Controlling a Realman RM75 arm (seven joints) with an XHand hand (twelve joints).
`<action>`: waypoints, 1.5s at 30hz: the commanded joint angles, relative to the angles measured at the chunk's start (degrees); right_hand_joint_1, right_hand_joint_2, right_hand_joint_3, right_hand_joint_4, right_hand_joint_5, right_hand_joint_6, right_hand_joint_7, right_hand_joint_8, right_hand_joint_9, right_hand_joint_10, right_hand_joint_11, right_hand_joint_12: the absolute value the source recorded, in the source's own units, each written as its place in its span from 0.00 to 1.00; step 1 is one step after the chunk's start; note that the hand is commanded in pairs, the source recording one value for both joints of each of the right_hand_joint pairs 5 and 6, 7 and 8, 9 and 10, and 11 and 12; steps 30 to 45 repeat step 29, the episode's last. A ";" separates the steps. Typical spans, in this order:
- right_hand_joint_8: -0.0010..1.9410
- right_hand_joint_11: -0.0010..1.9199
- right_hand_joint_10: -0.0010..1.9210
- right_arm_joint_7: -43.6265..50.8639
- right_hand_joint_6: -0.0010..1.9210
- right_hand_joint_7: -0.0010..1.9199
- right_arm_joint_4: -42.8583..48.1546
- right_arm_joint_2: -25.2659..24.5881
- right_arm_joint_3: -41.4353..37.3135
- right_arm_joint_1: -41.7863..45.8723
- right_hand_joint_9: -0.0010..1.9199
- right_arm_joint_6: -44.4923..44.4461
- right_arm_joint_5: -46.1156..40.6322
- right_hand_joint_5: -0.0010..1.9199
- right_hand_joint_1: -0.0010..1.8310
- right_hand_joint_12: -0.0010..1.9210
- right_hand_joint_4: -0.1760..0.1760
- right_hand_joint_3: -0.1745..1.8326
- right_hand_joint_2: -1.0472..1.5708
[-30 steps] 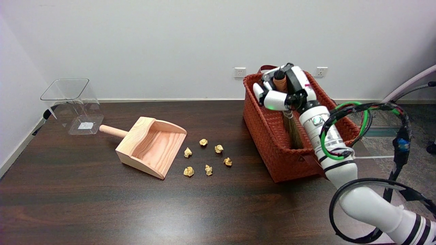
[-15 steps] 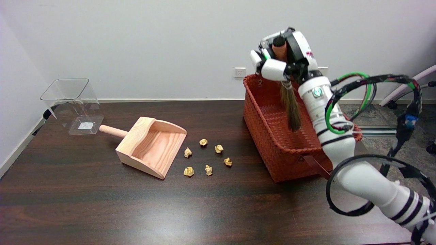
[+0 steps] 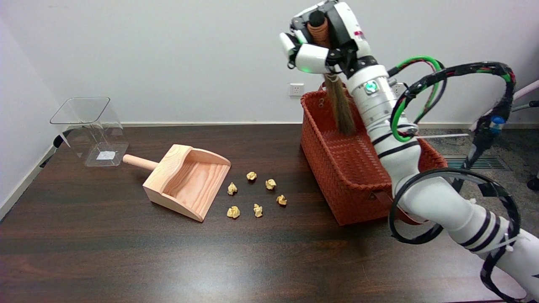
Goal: Pick up the broom by its handle.
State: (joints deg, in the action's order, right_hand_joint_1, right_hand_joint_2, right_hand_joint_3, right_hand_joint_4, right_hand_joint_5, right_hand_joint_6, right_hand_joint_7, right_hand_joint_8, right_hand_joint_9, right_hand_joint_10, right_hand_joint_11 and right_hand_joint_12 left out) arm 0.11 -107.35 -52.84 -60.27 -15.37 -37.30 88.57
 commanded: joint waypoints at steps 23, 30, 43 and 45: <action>0.99 1.00 1.00 30.47 1.00 1.00 4.44 -27.06 14.42 0.96 1.00 -3.35 -2.44 1.00 0.74 1.00 0.50 0.46 0.81; 0.99 1.00 1.00 30.47 1.00 1.00 7.21 -27.24 17.93 0.15 1.00 -7.33 -6.50 1.00 0.74 1.00 0.50 0.46 0.80; 0.99 1.00 1.00 30.47 1.00 1.00 7.21 -27.24 17.93 0.15 1.00 -7.33 -6.50 1.00 0.74 1.00 0.50 0.46 0.80; 0.99 1.00 1.00 30.47 1.00 1.00 7.21 -27.24 17.93 0.15 1.00 -7.33 -6.50 1.00 0.74 1.00 0.50 0.46 0.80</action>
